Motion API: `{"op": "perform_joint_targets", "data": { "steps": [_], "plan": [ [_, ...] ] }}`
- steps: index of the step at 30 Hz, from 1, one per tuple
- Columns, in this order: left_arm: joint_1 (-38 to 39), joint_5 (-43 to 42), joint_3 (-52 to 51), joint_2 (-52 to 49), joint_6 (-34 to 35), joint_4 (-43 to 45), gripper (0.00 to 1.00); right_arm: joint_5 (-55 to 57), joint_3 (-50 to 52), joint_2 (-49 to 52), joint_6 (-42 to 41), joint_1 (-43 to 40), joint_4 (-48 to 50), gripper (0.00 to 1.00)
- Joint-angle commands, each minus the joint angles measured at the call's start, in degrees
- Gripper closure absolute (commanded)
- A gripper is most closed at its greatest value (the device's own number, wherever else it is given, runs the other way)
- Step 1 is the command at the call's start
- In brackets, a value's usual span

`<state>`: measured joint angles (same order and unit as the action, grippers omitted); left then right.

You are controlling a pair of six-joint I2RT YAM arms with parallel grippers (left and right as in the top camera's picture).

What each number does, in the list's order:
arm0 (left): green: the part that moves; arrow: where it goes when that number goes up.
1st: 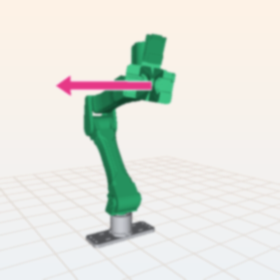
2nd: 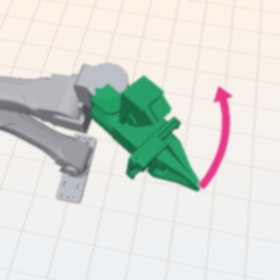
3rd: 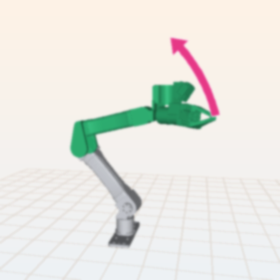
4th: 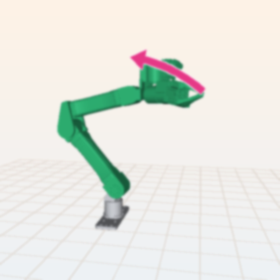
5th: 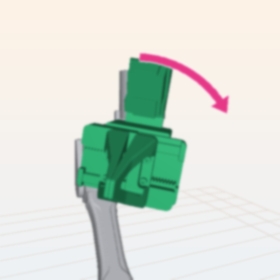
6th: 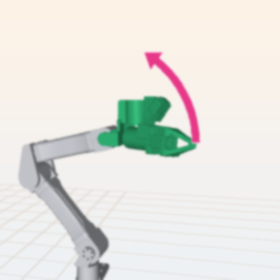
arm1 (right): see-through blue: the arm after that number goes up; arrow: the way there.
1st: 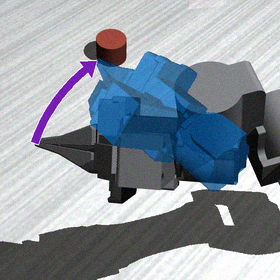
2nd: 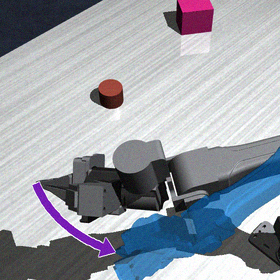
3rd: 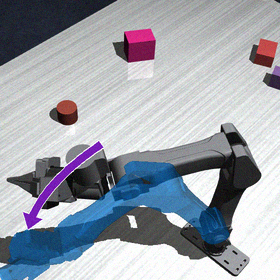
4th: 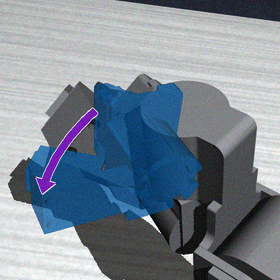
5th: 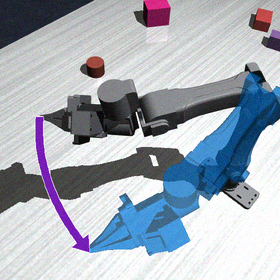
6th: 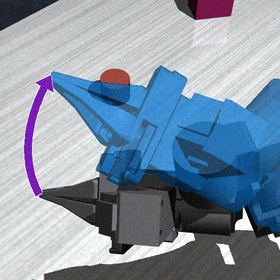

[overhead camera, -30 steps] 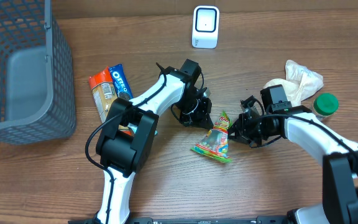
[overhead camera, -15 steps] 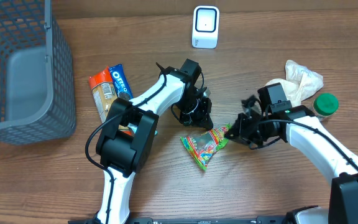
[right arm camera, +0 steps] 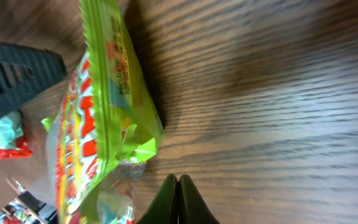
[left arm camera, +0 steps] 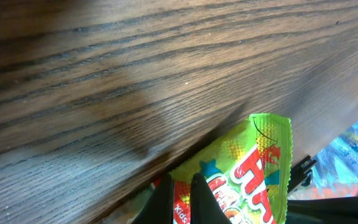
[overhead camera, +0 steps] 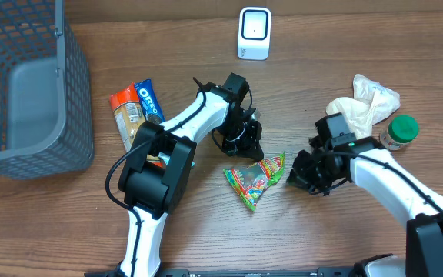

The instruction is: Scan the item barcode

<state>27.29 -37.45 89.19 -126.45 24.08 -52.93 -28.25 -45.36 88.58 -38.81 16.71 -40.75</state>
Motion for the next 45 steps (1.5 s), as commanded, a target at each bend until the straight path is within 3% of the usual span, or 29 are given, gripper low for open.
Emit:
{"op": "perform_joint_targets", "data": {
  "steps": [1,18,24,30,36,45],
  "plan": [
    [0.17,0.5,0.07,-0.31,0.76,-0.15,0.96,0.96,1.42,0.13,-1.84,1.92,2.73,0.96],
    [0.17,2.25,0.07,-0.31,0.55,-1.68,0.96,2.64,2.62,10.51,-4.63,7.39,14.03,0.96],
    [0.17,2.29,0.07,-0.31,0.61,-2.21,0.96,-4.22,2.21,10.49,1.97,7.39,20.68,0.96],
    [0.79,1.36,0.07,-0.31,2.21,-4.17,0.96,-8.26,-1.42,10.49,4.59,7.39,20.96,0.96],
    [2.75,-4.0,0.07,-0.31,2.27,-5.84,0.96,-12.61,-6.62,10.34,2.95,7.39,20.41,0.96],
    [2.91,-20.68,0.07,-0.31,2.08,-5.53,0.96,-11.17,-8.9,7.39,-0.44,7.39,19.34,0.96]
  ]
}}
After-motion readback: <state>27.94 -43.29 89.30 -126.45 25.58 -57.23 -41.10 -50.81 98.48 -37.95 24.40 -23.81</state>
